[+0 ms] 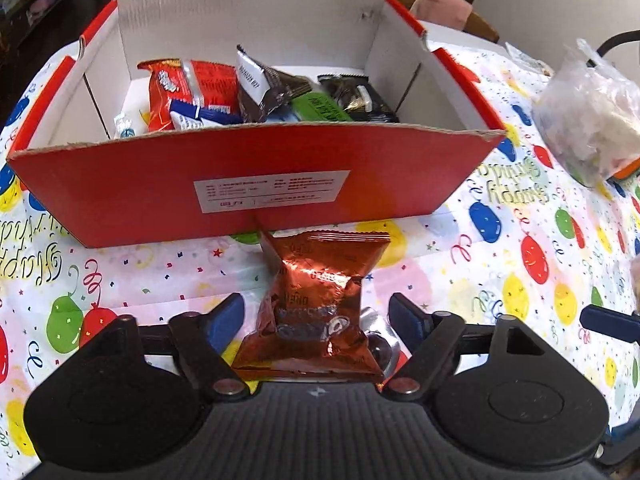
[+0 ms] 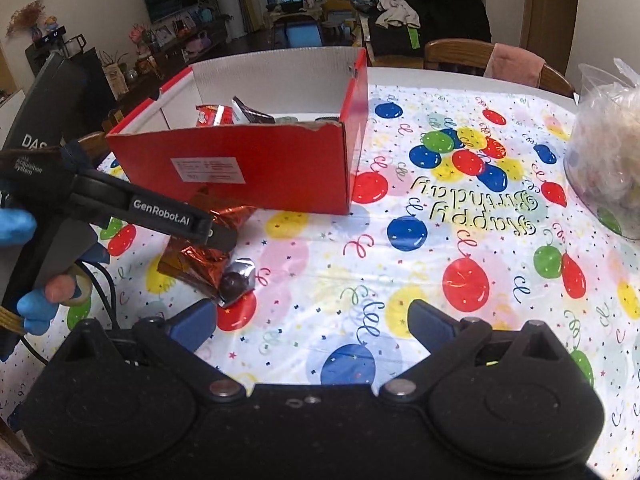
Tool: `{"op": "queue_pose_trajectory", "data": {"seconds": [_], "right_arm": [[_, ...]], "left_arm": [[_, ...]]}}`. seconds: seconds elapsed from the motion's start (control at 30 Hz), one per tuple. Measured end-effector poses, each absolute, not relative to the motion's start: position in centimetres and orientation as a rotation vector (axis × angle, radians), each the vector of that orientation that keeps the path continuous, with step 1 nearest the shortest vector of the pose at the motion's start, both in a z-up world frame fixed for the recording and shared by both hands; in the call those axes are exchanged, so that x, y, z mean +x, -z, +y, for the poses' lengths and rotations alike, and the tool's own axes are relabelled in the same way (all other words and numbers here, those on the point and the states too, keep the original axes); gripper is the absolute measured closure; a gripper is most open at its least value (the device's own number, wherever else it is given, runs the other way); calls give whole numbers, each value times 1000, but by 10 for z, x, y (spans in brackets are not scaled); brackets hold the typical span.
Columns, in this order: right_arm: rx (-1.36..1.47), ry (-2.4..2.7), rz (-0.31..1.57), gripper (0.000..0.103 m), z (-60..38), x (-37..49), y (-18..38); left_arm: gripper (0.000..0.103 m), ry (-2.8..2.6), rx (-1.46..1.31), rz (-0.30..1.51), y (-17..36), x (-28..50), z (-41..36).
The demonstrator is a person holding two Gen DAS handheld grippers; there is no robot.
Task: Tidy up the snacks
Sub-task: 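Grasp brown Oreo packet with left tool while right tool grasps silver-wrapped chocolate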
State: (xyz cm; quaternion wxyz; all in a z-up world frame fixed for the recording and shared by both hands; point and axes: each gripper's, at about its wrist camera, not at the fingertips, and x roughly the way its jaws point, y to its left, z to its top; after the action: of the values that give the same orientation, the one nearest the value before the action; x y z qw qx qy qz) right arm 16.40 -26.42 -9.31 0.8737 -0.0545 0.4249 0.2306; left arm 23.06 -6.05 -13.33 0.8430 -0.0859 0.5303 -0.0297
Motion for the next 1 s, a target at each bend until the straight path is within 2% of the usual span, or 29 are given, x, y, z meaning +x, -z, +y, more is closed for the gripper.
{"op": "queue_pose_trajectory", "data": {"seconds": [0.07,0.33,0.83,1.0], "right_arm": [[-130,-492,888,2,-261,165,94],[-175,-569,918,5,-241,173,99],[-324,-718,982,25,-188,204,134],[-320,-727,1010,37,-177,211,143]], "left_arm": [[41,58,-191,1136,137,234,-60],[56,50,-198,1135,139,235,-57],[63,-43,-260,1115,128,197,-22],[66,-76,-305,1093,122,182,-9]]}}
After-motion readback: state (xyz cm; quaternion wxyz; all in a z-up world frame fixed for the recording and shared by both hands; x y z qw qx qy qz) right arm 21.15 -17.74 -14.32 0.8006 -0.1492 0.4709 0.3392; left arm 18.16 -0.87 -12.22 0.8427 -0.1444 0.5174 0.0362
